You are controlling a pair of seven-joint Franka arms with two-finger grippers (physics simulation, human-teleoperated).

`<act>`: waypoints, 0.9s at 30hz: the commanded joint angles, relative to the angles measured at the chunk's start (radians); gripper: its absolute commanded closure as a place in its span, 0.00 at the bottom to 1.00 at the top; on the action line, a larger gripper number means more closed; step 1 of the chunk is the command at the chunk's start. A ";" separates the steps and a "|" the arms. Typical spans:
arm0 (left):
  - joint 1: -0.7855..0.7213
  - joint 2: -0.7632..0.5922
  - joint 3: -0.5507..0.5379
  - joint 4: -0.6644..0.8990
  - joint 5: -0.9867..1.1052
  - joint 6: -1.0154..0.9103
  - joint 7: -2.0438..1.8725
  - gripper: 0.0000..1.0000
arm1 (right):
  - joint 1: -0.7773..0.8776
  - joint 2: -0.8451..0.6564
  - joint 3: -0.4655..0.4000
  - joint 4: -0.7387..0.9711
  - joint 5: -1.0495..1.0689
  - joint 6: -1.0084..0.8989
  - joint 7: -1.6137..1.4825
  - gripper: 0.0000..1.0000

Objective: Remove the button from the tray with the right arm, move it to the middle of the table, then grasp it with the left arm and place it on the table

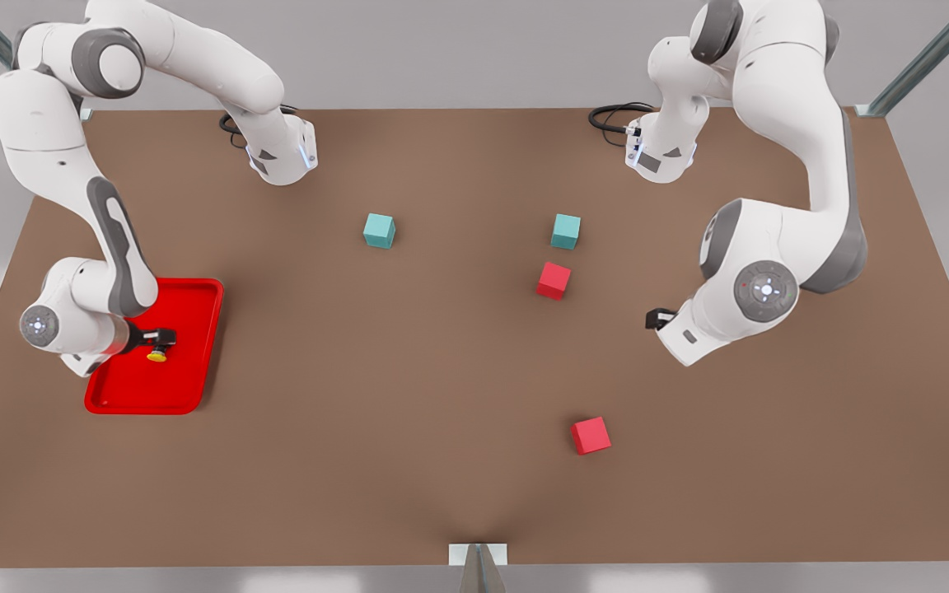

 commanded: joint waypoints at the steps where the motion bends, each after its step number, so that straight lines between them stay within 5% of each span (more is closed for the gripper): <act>1: -0.001 0.003 0.000 0.000 0.001 0.003 -0.002 0.00 | -0.003 0.002 0.000 -0.002 -0.009 0.036 0.017 0.00; 27: -0.001 0.023 0.000 -0.004 0.001 0.017 -0.003 0.00 | -0.030 0.002 0.020 -0.103 -0.046 0.162 0.060 0.00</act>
